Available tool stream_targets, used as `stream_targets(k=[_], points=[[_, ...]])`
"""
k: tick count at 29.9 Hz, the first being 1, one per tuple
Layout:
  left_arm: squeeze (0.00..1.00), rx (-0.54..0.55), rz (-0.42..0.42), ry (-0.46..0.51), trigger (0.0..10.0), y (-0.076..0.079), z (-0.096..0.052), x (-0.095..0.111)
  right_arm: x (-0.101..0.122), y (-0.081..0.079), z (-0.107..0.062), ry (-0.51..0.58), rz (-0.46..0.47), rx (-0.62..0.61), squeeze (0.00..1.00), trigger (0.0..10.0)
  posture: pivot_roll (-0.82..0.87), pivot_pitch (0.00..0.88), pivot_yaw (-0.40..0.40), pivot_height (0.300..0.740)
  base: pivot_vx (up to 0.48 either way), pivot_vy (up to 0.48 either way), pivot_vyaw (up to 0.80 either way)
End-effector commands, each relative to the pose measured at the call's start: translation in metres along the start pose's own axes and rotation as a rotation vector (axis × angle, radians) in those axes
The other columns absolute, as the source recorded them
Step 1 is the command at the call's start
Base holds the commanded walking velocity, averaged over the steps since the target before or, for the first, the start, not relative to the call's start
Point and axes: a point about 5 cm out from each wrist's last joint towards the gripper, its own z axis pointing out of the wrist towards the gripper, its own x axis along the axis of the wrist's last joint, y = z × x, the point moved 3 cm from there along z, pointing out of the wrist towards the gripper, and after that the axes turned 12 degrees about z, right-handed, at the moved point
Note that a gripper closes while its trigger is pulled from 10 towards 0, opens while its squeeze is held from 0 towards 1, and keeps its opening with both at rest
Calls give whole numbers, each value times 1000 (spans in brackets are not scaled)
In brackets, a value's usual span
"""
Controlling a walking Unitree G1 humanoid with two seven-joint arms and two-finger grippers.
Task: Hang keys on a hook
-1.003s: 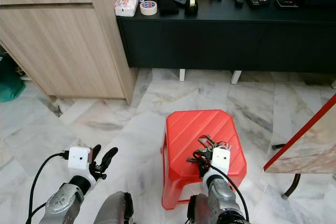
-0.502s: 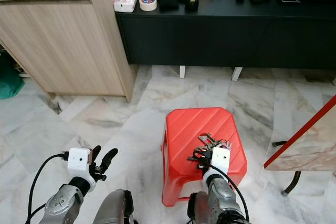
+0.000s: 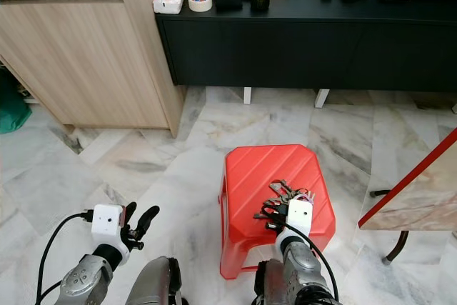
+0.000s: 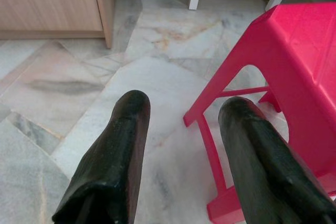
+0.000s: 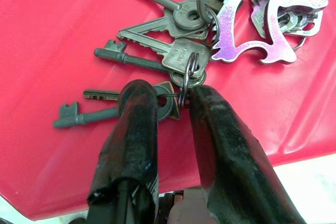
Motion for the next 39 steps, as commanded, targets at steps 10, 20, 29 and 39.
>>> stream_targets(k=[10, 20, 29, 39], points=[[0, 7, 9, -20, 10000, -4, 2, -4, 6, -9, 0, 46, -60, 65, 0, 0, 70, 144, -2, 626, 0, 0, 0], [0, 35, 3, -42, 10000, -10, 12, -11, 18, -15, -6, 161, -85, 175, 0, 10000, 38, 65, -19, 626, 0, 0, 0], [0, 52, -7, -69, 10000, -13, 16, -21, 21, -11, -9, 193, -61, 164, 0, 10000, 17, 26, -21, 626, 0, 0, 0], [0, 54, -4, -68, 10000, -15, 17, -24, 26, -16, 1, 104, -140, 157, 1000, 10000, 36, 39, -22, 626, 0, 0, 0]])
